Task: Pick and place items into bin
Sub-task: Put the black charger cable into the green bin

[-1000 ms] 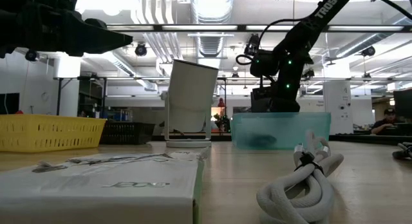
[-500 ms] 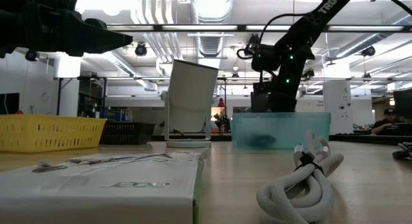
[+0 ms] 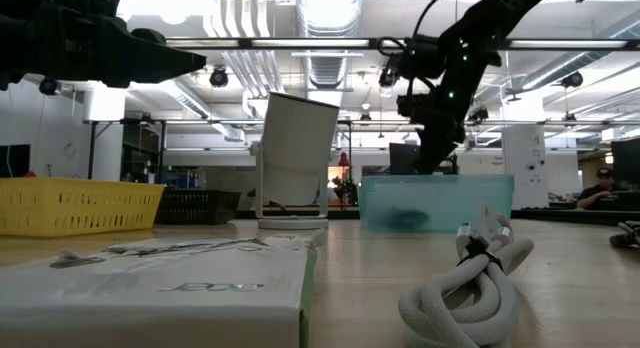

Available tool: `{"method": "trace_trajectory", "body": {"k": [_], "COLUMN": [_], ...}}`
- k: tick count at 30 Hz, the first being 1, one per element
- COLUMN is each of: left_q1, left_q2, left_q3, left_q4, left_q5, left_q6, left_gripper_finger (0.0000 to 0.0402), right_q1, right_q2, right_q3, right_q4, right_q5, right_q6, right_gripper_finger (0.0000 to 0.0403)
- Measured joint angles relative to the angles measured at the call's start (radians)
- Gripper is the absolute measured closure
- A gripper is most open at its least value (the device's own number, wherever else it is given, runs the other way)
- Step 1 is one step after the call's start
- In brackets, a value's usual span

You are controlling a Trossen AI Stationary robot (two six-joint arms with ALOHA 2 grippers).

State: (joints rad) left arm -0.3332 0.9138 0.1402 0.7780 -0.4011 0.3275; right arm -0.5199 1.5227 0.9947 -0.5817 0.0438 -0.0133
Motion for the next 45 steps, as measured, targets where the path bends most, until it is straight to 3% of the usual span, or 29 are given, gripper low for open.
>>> {"method": "trace_trajectory", "body": {"k": [24, 45], "left_q1": [0.0, 0.0], "left_q2": [0.0, 0.0], "left_q3": [0.0, 0.0], "left_q4": [0.0, 0.0], "left_q5": [0.0, 0.0], "left_q6": [-0.001, -0.001], "left_gripper_finger": [0.0185, 0.0185], "right_q1": [0.412, 0.856], "right_q2": [-0.025, -0.175], "right_q3": [0.002, 0.002], "right_q4": [-0.112, -0.25], "right_q5": [0.001, 0.0], "right_q6": [0.116, 0.224], "right_gripper_finger": [0.0236, 0.0251]}}
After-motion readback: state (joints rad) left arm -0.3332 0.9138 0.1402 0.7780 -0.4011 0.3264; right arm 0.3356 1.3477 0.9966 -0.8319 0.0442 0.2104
